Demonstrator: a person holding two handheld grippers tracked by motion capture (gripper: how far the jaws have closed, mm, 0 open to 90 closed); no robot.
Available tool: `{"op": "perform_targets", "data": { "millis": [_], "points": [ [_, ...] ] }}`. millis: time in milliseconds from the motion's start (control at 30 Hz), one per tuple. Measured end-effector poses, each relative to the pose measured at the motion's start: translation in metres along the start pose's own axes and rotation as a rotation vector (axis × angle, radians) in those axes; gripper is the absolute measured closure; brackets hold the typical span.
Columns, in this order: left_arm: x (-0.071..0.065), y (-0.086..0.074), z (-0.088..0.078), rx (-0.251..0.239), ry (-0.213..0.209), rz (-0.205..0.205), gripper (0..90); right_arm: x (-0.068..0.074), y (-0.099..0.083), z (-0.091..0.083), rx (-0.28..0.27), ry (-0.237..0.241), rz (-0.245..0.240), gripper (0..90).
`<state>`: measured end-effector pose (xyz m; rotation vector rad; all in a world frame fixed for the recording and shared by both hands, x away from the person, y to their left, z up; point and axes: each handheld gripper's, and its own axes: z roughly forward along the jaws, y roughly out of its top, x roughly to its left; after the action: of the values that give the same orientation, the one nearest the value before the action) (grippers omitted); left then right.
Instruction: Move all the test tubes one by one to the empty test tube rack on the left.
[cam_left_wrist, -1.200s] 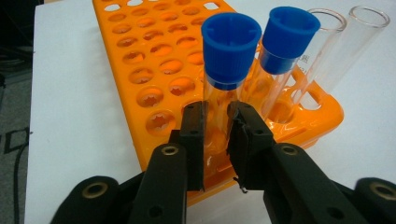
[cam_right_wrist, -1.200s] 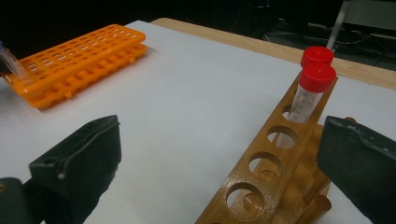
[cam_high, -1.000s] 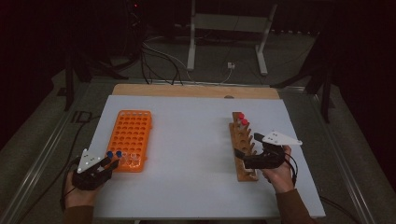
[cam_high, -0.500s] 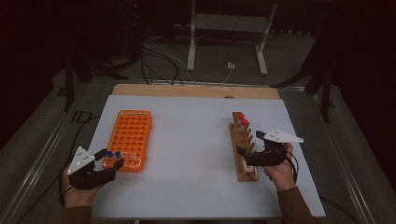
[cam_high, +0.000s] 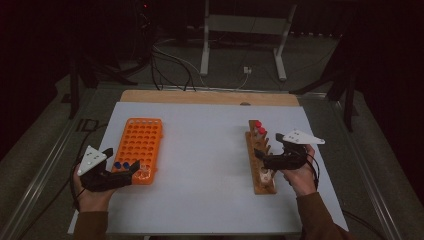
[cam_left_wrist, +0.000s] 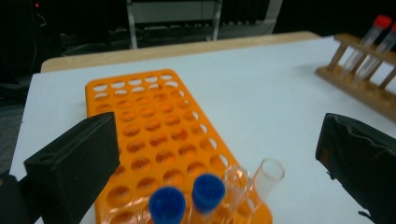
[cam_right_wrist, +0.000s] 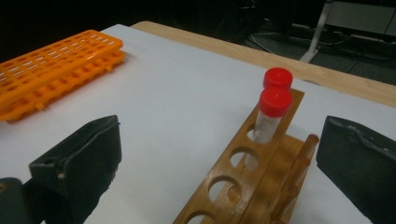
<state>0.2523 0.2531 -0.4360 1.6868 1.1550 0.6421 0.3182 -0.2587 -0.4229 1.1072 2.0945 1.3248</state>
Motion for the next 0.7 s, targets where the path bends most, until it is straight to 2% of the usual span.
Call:
{"op": "perform_targets", "data": {
  "millis": [167, 300, 367, 467, 533, 600, 700],
  "points": [
    [-0.003, 0.006, 0.003, -0.017, -0.002, -0.014, 0.4, -0.007, 0.006, 0.007, 0.002, -0.015, 0.001, 3.3],
    [-0.006, 0.01, 0.007, -0.015, -0.026, -0.004, 2.7, -0.014, 0.009, 0.016, 0.025, -0.017, 0.012, 7.5],
    [-0.009, 0.011, 0.009, -0.02, -0.036, -0.009, 3.1, -0.017, 0.01, 0.021, 0.041, -0.013, 0.022, 10.4],
    [-0.012, 0.015, 0.012, -0.027, -0.061, -0.018, 4.1, -0.021, 0.01, 0.03, 0.068, -0.031, 0.018, 16.2],
    [-0.016, 0.017, 0.014, -0.026, -0.076, -0.011, 4.5, -0.024, 0.008, 0.035, 0.086, -0.038, 0.024, 22.6],
    [-0.018, 0.019, 0.017, -0.026, -0.089, -0.007, 5.4, -0.028, 0.005, 0.039, 0.088, -0.041, 0.027, 33.4],
    [-0.023, 0.022, 0.021, -0.029, -0.093, -0.005, 4.5, -0.033, 0.003, 0.045, 0.093, -0.052, 0.039, 45.0]
  ]
}}
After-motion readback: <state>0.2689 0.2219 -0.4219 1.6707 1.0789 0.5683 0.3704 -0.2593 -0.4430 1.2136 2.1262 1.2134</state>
